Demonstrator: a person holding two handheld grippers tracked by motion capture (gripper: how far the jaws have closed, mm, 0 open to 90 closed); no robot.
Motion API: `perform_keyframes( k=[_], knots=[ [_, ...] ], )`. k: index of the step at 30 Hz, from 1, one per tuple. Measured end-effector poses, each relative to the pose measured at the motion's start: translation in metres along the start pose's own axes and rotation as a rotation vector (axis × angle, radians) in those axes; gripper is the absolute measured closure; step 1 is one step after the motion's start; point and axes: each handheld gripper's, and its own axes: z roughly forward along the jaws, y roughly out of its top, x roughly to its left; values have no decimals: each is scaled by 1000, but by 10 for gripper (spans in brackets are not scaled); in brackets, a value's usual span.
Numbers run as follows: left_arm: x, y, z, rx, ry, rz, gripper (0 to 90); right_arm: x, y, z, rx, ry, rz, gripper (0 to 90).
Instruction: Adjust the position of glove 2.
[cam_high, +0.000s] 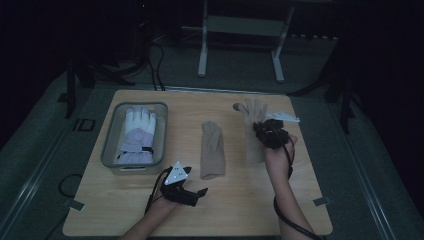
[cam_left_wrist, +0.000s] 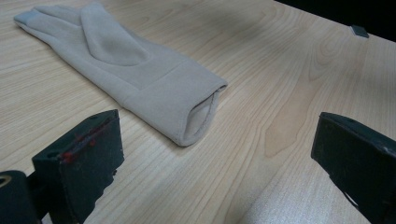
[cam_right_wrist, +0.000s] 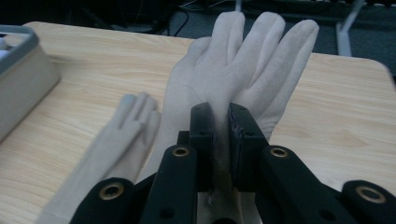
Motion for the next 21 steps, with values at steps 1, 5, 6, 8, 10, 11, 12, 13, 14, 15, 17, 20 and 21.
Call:
perform_keyframes(
  k=[1,5,6,8,10,11,12,13,14,15,17,20,21],
  knots=[
    [0,0,0,0,1,5,24,5,1,2,-1,6,0,815],
    [0,0,0,-2,2,6,25,24,5,14,8,31,-4,815],
    [0,0,0,-3,2,6,25,29,5,16,12,37,-3,815],
    [-1,0,0,-5,4,5,25,34,5,19,11,44,-1,814],
    [-1,0,-1,-4,6,10,25,47,5,25,20,51,-2,814],
    [-1,0,-1,-5,9,11,24,52,4,28,19,50,-5,814],
    [-1,0,-1,-7,9,11,24,57,4,30,20,54,-5,814],
    [-1,0,-1,-6,10,13,25,62,3,32,22,63,-4,814],
    [-1,-1,-1,-8,10,12,24,67,2,35,25,69,-8,813],
    [-1,-1,-1,-12,12,11,24,71,0,37,28,76,2,813],
    [-1,-1,-2,-15,11,10,25,78,-3,43,39,90,7,813],
    [-1,-1,-2,-20,10,13,24,88,-8,52,55,101,18,813],
    [-1,-1,-2,-20,9,13,24,92,-10,56,64,98,14,813]
  ],
)
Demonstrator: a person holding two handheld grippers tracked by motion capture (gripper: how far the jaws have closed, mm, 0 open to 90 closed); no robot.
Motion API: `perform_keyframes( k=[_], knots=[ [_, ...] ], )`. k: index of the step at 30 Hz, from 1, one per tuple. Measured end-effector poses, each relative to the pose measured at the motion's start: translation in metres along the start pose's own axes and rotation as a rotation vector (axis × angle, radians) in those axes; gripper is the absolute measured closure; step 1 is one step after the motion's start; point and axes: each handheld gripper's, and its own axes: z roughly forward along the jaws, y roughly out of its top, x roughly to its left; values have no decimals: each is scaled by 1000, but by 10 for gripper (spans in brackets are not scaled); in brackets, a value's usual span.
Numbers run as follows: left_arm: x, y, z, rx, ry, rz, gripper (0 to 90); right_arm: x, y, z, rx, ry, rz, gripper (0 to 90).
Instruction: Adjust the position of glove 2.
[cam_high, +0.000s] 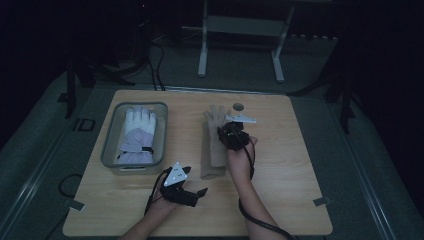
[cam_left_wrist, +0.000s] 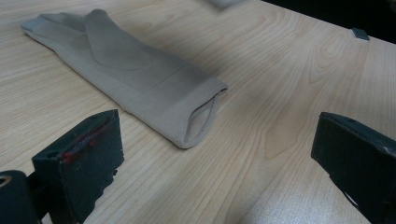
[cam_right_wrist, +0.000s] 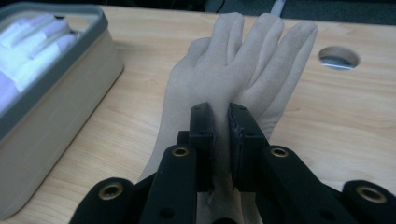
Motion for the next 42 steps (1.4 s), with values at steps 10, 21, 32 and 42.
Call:
perform_keyframes(
  k=[10,21,32,42],
  knots=[
    [-1,0,0,-4,-6,-2,24,16,-16,26,46,-5,17,812],
    [0,0,0,-4,-7,-5,24,14,-39,45,100,-7,66,805],
    [0,0,0,-3,-10,-6,24,14,-51,58,140,-1,40,687],
    [-1,0,1,3,-7,-3,24,6,-43,44,160,54,-10,492]
  ],
)
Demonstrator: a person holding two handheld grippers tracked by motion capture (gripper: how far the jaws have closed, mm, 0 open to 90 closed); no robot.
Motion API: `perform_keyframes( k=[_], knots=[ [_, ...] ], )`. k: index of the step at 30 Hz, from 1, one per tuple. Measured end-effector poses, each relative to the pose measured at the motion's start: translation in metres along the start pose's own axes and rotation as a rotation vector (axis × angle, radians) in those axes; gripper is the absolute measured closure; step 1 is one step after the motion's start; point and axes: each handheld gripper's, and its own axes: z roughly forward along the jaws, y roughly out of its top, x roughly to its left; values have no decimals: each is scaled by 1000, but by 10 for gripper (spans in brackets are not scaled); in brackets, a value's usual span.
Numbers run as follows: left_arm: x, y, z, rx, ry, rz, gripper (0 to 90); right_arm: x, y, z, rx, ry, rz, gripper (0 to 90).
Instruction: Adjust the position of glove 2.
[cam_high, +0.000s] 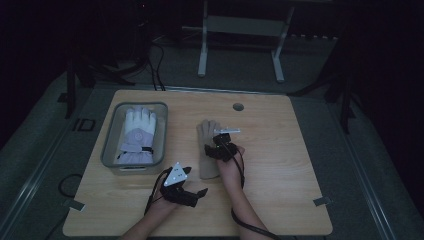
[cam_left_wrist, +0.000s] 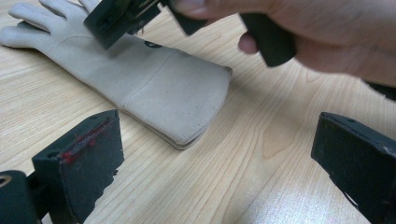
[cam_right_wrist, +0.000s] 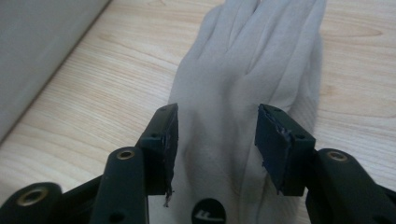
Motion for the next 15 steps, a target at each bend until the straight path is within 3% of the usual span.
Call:
perform_keyframes(
  k=[2,5,6,8,11,15],
  knots=[
    [0,0,0,0,-3,3,25,-3,1,-5,-3,1,-14,507],
    [0,0,0,3,-4,6,25,-7,3,-13,3,8,-34,640],
    [0,0,0,3,-5,6,25,-7,4,-15,13,10,-41,788],
    [0,0,0,4,-5,7,24,-6,3,-17,36,29,-52,893],
    [0,0,1,5,-5,7,25,-6,-2,-13,69,44,-72,897],
    [0,0,1,7,-5,6,24,-12,-9,-4,95,44,-60,898]
  ],
)
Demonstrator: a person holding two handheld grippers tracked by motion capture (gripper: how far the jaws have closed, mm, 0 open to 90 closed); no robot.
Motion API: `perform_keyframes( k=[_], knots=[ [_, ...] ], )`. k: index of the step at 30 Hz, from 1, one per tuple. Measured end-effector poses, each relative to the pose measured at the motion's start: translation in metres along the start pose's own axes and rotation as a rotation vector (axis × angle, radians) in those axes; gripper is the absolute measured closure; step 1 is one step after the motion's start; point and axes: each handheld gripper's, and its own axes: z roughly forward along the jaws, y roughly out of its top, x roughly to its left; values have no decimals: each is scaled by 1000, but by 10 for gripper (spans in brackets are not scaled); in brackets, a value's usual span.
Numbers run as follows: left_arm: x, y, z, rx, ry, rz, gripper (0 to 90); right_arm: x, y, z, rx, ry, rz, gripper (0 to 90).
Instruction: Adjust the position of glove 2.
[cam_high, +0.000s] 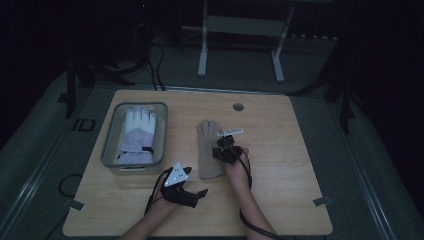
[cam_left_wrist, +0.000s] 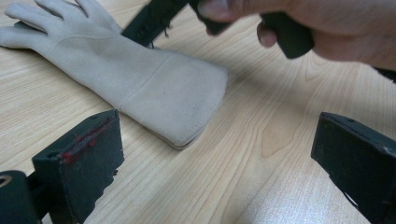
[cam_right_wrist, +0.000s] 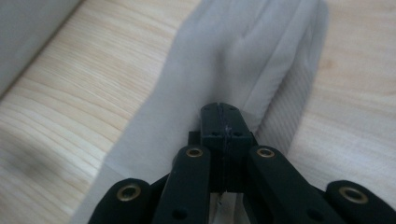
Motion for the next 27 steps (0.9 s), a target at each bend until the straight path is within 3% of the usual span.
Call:
perform_keyframes(
  k=[3,5,9,16,23,27],
  knots=[
    [0,0,0,-1,0,1,25,-5,-3,2,-2,7,14,900],
    [0,0,0,-1,1,0,25,-6,-3,1,7,-29,5,900],
    [0,0,0,4,2,3,25,-13,-7,-1,7,-11,43,900],
    [0,0,0,6,2,1,25,-7,-4,-12,-30,-8,30,900],
    [0,0,0,5,2,2,25,5,-1,-15,-65,51,10,898],
    [0,0,0,4,1,1,25,2,-6,0,-20,6,0,899]
  ],
)
